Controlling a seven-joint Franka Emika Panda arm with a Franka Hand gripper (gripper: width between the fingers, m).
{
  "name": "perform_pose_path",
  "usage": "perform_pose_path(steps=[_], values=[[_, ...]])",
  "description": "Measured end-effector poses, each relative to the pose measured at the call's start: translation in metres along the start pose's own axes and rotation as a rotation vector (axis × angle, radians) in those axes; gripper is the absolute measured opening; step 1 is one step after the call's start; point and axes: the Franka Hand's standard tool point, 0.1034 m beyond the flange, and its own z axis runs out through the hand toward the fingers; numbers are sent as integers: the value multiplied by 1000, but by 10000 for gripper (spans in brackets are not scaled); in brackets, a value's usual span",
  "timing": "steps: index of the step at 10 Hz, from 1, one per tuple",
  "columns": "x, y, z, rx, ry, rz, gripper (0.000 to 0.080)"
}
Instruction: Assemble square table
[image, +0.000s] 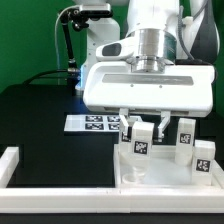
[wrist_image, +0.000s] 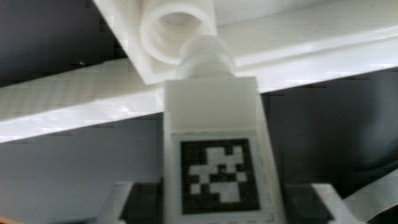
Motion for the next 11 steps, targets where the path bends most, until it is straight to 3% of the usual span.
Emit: perform_pose_path(steps=[2,6,11], values=[[1,6,2,-8,-1,0,290],[-13,14,4,-21,-19,-5,290],[-18,6,8,-20,34,-26,290]])
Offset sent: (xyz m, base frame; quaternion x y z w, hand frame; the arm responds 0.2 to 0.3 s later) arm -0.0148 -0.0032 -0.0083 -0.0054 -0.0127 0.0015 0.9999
